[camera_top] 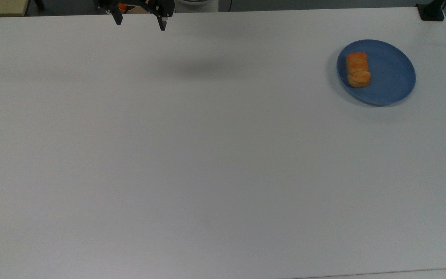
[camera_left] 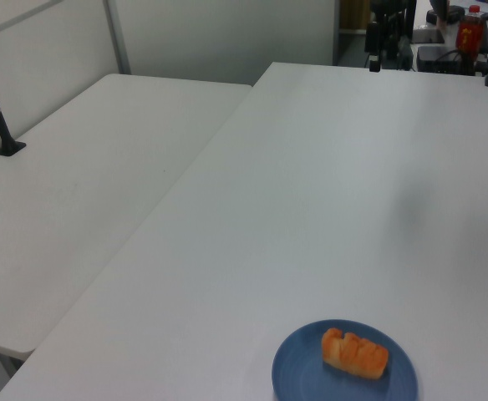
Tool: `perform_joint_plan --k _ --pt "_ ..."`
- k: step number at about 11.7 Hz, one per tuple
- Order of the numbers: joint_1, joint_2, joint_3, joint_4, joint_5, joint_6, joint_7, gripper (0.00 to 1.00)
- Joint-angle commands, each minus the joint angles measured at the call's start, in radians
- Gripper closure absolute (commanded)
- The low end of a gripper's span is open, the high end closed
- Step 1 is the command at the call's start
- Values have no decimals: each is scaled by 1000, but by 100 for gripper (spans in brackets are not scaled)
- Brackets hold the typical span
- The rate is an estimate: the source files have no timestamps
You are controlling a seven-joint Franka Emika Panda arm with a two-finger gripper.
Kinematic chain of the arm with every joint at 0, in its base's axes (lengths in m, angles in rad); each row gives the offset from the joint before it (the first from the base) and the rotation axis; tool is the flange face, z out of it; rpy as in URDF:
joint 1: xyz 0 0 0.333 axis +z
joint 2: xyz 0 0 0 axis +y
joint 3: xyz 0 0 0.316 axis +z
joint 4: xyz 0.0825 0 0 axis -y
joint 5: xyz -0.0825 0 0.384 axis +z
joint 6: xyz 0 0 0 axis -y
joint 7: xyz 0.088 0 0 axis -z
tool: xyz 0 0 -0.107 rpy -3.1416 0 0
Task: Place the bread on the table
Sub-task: 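Move the open gripper across the table toward the blue plate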
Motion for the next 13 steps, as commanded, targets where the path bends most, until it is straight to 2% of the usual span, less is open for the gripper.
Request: perform_joint_plan --k 1,9,13 --pt "208 -38 -218 -35 2 29 -12 0" --pt "218 -23 -221 -39 9 49 -18 0" --pt "271 -26 -212 -31 22 40 -2 0"
